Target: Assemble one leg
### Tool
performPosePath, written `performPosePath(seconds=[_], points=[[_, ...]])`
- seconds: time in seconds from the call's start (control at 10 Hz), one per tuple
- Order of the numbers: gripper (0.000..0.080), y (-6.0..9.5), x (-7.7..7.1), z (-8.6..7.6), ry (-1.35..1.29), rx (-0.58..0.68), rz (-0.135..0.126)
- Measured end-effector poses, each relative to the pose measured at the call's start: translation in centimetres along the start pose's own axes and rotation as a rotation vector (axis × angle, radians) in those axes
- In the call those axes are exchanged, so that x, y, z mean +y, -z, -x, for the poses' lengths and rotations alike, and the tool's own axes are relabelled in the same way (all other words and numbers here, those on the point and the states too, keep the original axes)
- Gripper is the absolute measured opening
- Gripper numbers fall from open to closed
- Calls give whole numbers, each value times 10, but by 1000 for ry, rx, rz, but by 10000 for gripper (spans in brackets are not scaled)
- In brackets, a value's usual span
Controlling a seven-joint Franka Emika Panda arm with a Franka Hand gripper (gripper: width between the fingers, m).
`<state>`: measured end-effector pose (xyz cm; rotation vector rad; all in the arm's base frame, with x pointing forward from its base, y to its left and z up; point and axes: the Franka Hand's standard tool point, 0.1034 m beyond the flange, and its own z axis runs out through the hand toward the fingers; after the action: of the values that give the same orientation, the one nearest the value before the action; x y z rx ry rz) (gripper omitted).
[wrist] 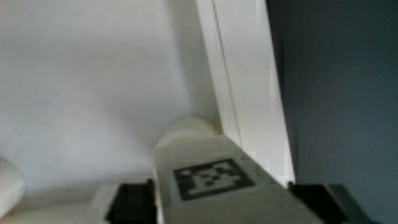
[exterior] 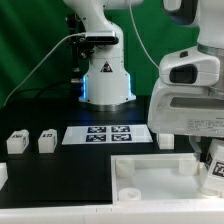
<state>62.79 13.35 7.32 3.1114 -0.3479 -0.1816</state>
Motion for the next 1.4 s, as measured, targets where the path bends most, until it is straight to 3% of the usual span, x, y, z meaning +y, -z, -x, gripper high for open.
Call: performPosePath(seconds=[0.1,0.7,0.8,0.9,1.0,1.4], points=[[299,0,3,-1,-58,-2,5],[298,0,-1,1,-605,-15,-12],[298,-1,-1,1,-715,-25,-24],[298,-2,1,-7,-827,-21,-101],[298,-3,4,-9,-907,-30,-160],[298,-3,4,-9,-907,-30,-160]])
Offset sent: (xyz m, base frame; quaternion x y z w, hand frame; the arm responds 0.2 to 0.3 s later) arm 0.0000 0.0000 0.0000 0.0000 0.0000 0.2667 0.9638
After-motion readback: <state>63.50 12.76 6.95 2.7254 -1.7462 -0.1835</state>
